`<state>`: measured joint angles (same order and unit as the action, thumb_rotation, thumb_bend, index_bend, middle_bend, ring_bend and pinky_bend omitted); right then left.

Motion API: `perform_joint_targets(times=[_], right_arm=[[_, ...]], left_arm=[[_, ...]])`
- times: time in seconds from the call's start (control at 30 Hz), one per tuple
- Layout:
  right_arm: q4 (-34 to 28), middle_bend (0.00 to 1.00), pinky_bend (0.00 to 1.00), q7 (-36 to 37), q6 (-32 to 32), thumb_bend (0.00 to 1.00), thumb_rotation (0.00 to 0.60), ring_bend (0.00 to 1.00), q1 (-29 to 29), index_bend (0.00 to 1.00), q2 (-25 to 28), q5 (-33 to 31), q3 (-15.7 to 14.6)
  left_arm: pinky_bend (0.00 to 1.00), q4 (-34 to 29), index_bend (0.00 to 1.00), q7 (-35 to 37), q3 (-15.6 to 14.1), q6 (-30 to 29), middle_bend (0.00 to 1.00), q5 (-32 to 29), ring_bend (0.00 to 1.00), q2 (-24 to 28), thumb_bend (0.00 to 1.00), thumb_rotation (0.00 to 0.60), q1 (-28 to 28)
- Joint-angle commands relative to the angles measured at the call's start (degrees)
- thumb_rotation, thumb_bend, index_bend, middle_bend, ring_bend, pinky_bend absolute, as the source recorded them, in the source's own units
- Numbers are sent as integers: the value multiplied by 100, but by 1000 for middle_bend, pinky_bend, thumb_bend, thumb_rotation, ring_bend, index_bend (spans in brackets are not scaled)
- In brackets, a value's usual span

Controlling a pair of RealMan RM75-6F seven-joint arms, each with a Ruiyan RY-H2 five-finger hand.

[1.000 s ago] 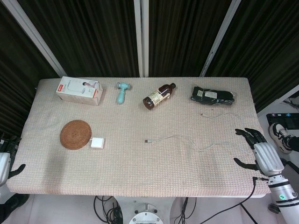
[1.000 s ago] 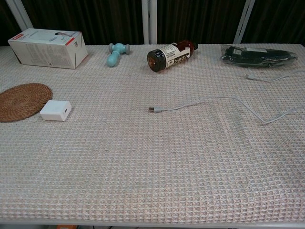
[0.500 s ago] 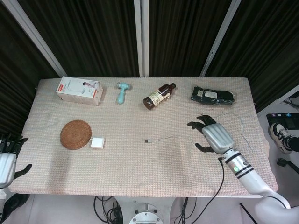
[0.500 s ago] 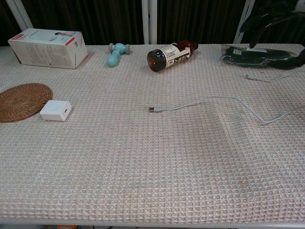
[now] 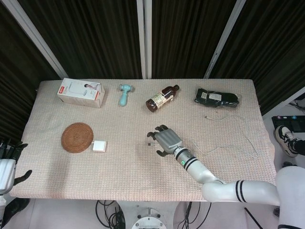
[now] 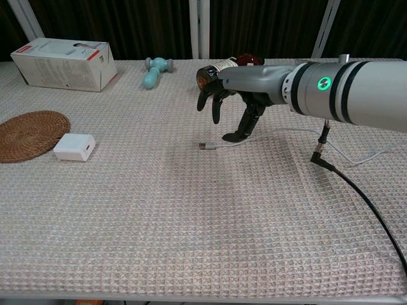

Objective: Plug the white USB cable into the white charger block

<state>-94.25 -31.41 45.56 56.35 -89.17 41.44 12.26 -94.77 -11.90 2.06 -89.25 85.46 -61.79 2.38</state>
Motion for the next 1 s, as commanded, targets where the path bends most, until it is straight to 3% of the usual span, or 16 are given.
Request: perform_joint_targets(times=[0.03,0.5,0.7,1.0], right_arm=[[351,317,103,8,-48,247,600,118,163,224,-306,-158,-69],[790,312,103,252,-119,247,600,118,314,219,-616,-97,-288],[449,312,102,465,-101,247,600,118,159,219,-396,316,-471],[-417,313,103,485,259,247,600,118,-245,218,218,1017,-1004]], left_arm=[[0,18,207,22,2,-9,158,2,0,-13,121,600,-10],[0,-2,207,18,17,-37,158,33,0,-44,121,600,-27],[0,13,207,27,31,-27,158,36,0,-63,121,600,-18],[0,38,207,34,28,-41,159,60,0,-110,120,600,-28]])
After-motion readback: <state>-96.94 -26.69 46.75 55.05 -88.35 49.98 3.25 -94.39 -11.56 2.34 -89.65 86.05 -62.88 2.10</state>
